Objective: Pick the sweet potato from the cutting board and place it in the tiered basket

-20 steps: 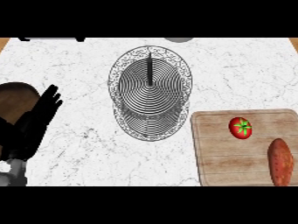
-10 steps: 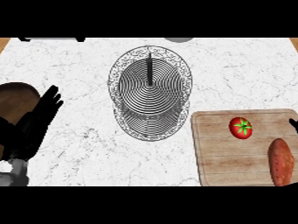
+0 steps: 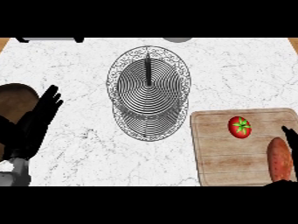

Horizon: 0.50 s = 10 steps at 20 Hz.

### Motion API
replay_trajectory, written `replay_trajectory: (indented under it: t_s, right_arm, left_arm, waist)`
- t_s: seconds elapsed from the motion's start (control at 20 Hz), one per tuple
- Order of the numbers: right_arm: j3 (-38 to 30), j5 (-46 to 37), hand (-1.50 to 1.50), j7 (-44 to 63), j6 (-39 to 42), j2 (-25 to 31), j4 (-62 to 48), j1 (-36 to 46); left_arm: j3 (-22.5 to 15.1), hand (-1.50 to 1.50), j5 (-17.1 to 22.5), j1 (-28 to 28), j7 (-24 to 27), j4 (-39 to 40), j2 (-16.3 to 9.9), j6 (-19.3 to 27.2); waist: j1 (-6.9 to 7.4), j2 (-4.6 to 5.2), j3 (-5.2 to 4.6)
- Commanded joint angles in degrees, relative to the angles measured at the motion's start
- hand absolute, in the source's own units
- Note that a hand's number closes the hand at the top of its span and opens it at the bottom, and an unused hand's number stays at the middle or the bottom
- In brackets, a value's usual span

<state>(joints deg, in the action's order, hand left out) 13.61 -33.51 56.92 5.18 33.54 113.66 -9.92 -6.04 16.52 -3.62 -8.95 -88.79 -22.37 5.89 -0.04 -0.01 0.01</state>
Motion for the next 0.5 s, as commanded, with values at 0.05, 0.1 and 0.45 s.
replay_trajectory:
  t_s: [0.05, 0.1, 0.45]
  right_arm:
    - [-0.20, -7.44, -1.50, -8.06, -6.80, -3.67, -11.22, -0.52]
    - [-0.24, -8.20, -1.50, -6.06, -3.76, -4.28, -11.27, 1.59]
    - [-5.20, -4.89, -1.50, -10.30, 2.26, -3.43, -11.50, -1.24]
  left_arm:
    - [0.54, 0.00, -1.44, 3.05, -1.65, -4.32, 0.00, -0.34]
    - [2.36, 0.00, -0.78, 0.66, -1.07, -1.36, 0.40, -2.25]
    - [3.38, 0.00, -2.87, -1.81, -3.32, -1.14, 2.66, -2.65]
  waist:
    - [0.27, -0.04, 0.04]
    - [0.11, 0.00, 0.00]
    - [-0.04, 0.00, 0.00]
